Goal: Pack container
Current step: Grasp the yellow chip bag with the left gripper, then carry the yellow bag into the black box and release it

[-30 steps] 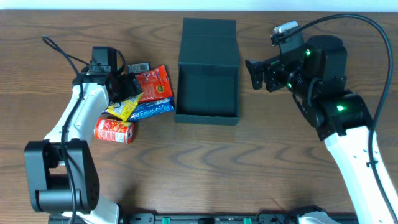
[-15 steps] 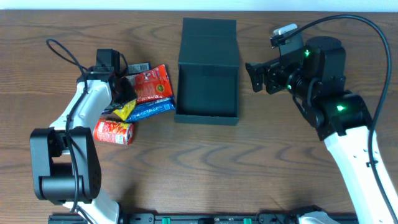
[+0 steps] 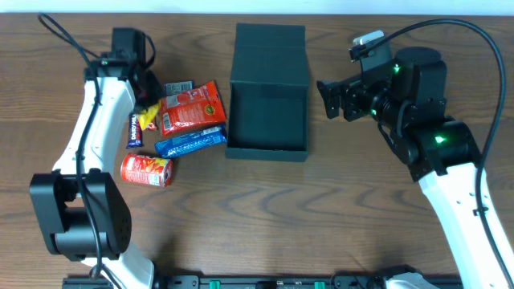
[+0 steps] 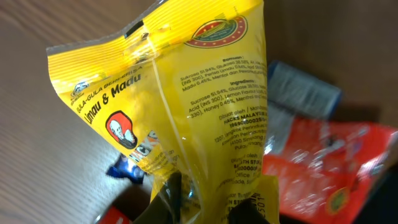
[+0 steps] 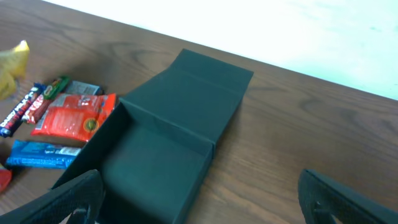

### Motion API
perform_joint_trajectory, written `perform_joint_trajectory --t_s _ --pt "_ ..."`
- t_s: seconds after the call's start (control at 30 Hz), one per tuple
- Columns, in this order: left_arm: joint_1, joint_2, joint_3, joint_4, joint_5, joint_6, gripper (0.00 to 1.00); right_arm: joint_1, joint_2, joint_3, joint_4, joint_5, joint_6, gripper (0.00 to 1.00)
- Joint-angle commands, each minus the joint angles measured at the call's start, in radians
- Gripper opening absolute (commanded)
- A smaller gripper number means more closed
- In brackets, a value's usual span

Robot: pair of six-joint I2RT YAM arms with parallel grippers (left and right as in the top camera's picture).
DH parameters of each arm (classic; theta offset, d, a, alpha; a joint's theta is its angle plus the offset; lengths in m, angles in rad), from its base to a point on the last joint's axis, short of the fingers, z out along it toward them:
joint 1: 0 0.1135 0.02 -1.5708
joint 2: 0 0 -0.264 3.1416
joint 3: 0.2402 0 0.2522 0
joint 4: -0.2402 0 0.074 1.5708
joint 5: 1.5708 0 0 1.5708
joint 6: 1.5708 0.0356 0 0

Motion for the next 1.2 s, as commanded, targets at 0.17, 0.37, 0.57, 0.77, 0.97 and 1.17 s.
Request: perform_joint_trajectory --t_s 0.17,0.37,0.57,0.77,0.97,1.17 --pt "-0.169 -0.022 0.087 0.045 -0.026 0.203 0.06 -0.151 0.001 0.003 0.014 0.002 0.183 0.99" --pt "-0.378 -0.019 0.087 0.119 -0.026 0.283 0.06 -0.286 0.001 0.003 -0.021 -0.032 0.182 0.99" --pt "-0.515 -0.002 0.054 0.121 0.007 0.280 0.07 -0.332 0.001 0.003 -0.023 -0.032 0.181 0.99" --pt "-0.594 0.037 0.031 0.113 0.061 0.268 0.07 -0.332 0.001 0.003 -0.030 -0.032 0.163 0.99" --pt "-0.599 0.083 0.029 0.064 0.036 0.209 0.06 -0.332 0.001 0.003 -0.059 -0.032 0.163 0.99" --pt "-0.599 0.084 0.029 0.060 0.019 0.209 0.12 -0.332 0.001 0.003 -0.062 -0.032 0.163 0.99"
